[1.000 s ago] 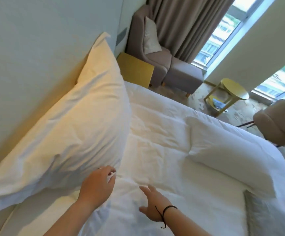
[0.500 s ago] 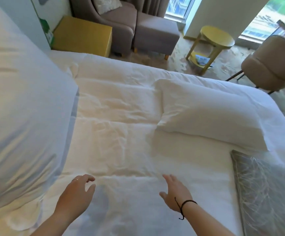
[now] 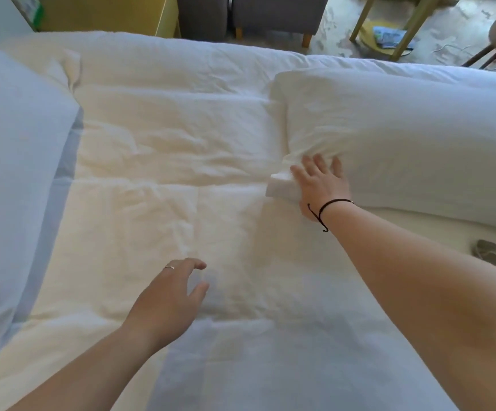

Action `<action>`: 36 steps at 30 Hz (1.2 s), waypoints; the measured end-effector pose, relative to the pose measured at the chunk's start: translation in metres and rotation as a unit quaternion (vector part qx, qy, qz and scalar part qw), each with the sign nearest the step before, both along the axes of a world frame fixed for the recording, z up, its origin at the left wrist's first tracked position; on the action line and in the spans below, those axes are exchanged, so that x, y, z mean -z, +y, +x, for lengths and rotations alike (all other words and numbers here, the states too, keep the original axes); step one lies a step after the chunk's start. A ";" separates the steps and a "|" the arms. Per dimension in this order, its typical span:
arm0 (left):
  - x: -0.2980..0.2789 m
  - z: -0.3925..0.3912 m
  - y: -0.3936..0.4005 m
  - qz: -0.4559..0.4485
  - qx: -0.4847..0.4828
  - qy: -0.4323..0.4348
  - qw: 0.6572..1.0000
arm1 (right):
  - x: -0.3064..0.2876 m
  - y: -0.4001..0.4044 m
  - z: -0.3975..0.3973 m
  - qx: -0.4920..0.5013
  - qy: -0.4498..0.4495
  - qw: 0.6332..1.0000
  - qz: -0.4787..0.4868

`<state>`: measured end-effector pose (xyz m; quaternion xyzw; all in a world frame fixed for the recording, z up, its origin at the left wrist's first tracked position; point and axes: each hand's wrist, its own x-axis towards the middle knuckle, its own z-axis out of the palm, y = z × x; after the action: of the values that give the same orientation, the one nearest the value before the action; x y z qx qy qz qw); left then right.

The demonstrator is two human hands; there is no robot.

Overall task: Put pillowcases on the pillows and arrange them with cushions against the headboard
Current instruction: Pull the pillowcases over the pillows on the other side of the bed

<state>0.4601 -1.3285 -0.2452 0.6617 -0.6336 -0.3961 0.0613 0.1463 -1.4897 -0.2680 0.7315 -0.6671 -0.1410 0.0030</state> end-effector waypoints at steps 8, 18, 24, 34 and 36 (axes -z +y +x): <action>0.024 -0.013 0.004 0.030 0.003 0.000 1.000 | 0.050 0.000 -0.002 0.042 -0.083 0.996 0.001; 0.006 0.000 0.030 0.043 0.008 0.019 0.999 | 0.020 0.005 0.000 0.203 -0.303 0.931 0.009; -0.021 0.002 0.049 0.039 -0.014 0.050 0.998 | -0.018 0.057 -0.016 0.342 -0.500 0.795 0.035; -0.110 -0.015 0.079 -0.094 0.104 0.037 0.989 | -0.137 0.178 0.035 0.318 -0.578 0.751 0.044; -0.137 -0.016 0.083 -0.145 0.107 0.067 0.981 | -0.175 0.198 0.077 0.266 -0.591 0.759 0.062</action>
<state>0.4437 -1.2460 -0.1083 0.5462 -0.7457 -0.3482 0.1560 0.2233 -1.2914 -0.0928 0.4612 -0.6939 0.2828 -0.4752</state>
